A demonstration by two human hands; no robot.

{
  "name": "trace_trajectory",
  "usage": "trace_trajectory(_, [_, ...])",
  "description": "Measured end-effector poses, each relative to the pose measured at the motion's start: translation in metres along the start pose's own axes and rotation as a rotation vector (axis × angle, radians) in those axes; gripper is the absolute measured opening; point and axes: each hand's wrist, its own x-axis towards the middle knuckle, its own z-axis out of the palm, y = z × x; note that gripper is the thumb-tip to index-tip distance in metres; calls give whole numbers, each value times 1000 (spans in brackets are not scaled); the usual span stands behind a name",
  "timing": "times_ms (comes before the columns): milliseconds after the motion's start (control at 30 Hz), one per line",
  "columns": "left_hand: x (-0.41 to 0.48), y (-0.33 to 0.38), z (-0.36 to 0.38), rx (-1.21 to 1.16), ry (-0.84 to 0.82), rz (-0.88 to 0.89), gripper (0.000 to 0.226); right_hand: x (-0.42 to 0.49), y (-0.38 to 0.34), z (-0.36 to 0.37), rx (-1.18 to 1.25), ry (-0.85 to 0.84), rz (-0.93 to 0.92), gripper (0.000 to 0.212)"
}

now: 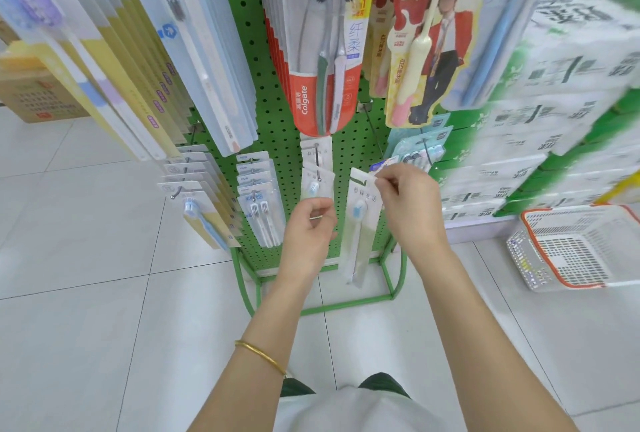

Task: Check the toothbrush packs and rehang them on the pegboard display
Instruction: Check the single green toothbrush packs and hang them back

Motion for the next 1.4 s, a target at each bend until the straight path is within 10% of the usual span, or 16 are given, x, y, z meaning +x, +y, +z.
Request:
trace_trajectory(300, [-16,4,32,39,-248,86,15,-9,24,-33,447,-37,156,18])
trace_trajectory(767, [-10,6,50,-18,-29,-40,35,-54,49,1,475,-277,216,32])
trace_trajectory(1067, [-20,-12,34,207,-362,119,19,-42,48,-3,736,-126,315,28])
trace_trajectory(1400, [-21,-8,5,272,-703,-81,43,-38,56,1,757,28,374,35])
